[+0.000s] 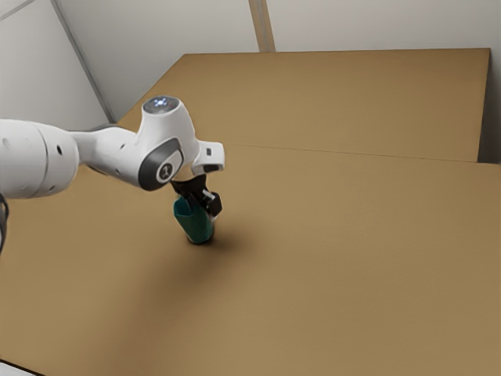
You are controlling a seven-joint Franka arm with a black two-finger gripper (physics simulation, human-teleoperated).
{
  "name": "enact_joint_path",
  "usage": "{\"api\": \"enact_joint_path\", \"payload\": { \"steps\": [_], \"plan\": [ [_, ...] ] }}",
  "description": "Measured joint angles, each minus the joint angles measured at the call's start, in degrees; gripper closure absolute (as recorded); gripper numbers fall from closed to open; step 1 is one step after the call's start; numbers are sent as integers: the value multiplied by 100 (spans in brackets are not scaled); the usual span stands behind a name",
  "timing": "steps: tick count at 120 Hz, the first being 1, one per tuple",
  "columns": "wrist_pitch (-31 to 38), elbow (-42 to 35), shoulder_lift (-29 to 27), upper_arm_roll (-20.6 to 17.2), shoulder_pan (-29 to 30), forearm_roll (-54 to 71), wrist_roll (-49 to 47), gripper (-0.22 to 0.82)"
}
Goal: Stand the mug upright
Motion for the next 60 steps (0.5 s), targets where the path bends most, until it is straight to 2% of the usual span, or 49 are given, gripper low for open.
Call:
{"api": "enact_joint_path", "payload": {
  "steps": [24,60],
  "plan": [
    [-177,227,-95,-4,2,-4,-9,16],
    [-1009,1198,-33,-69,5,-373,-11,7]
  ]
}}
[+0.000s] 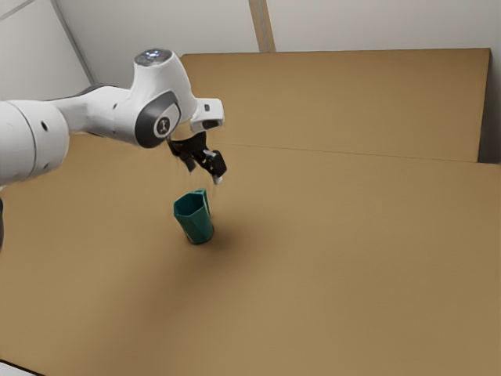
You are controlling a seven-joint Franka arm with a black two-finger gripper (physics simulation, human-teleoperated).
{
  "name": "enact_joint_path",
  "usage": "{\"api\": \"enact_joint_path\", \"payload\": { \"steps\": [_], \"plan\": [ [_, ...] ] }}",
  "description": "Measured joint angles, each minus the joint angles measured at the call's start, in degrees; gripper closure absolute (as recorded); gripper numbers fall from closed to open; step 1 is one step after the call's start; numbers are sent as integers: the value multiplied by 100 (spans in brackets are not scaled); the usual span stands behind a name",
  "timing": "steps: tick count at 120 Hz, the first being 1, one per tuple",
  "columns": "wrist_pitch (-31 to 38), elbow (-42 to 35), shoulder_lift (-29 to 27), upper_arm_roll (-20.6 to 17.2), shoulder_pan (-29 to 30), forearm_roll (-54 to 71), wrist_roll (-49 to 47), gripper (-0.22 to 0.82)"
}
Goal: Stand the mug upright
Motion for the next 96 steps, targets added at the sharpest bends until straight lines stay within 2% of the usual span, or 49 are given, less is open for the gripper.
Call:
{"api": "enact_joint_path", "payload": {
  "steps": [30,96],
  "plan": [
    [-931,787,99,38,64,-576,-15,2],
    [-2491,1815,113,95,100,-851,-189,0]
  ]
}}
